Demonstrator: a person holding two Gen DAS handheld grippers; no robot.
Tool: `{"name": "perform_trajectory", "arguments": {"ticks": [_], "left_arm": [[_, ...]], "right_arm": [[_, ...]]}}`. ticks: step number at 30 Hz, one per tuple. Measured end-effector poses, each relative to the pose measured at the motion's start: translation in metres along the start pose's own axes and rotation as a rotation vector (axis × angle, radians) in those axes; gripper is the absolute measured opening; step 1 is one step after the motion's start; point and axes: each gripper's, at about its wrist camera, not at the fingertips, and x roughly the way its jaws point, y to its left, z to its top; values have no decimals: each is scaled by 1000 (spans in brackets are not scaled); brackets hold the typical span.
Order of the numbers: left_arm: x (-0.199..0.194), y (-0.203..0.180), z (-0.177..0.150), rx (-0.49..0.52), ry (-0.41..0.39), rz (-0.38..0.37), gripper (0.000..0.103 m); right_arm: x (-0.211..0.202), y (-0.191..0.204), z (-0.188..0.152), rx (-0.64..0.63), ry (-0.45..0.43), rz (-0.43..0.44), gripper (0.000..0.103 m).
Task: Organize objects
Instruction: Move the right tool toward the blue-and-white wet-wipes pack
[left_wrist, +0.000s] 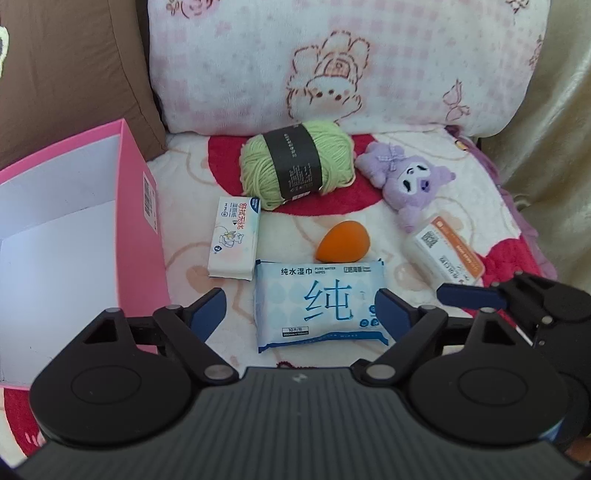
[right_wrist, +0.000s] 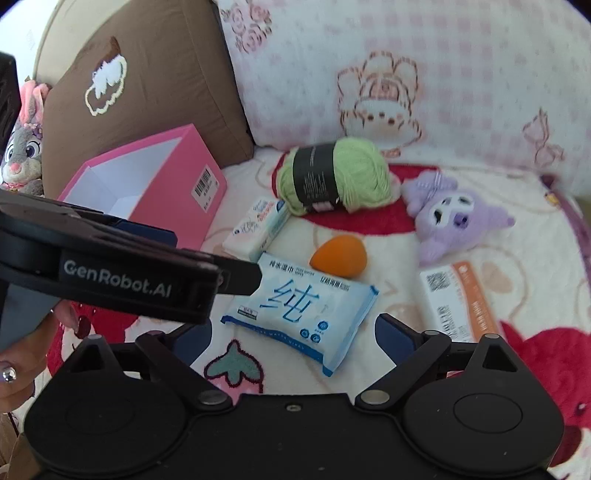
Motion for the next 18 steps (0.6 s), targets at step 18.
{"name": "perform_trajectory", "arguments": {"ticks": [18], "left_arm": [[65, 8, -12, -34, 35, 48, 61]], "right_arm": [[55, -18, -13, 75, 49, 5, 63]]}}
